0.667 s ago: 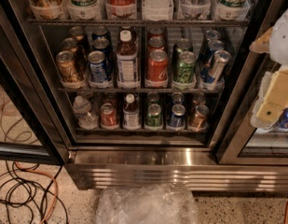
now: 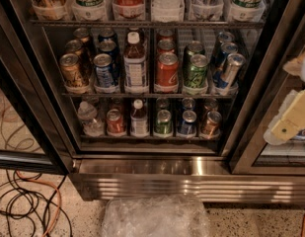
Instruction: Pick redbull can from middle shelf of fridge
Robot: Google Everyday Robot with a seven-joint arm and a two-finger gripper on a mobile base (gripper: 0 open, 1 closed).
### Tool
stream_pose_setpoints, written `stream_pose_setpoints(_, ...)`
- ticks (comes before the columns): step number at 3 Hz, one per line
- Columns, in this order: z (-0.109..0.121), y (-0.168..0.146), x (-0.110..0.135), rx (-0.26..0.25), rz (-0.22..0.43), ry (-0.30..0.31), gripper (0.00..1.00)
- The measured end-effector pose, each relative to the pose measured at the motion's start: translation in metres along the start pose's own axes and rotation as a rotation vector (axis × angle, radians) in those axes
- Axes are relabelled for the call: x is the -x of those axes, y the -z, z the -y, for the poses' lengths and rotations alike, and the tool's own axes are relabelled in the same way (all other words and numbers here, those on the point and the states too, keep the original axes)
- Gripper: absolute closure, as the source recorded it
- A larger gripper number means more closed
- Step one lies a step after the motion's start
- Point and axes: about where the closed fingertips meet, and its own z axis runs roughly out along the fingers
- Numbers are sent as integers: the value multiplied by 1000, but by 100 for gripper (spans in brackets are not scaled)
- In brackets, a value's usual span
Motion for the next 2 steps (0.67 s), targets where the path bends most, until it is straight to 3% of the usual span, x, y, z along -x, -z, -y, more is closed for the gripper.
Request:
stream_pose_setpoints(1, 5, 13, 1, -44, 105, -152, 0)
stream_pose_setpoints(2, 13, -23, -23, 8, 184, -371, 0)
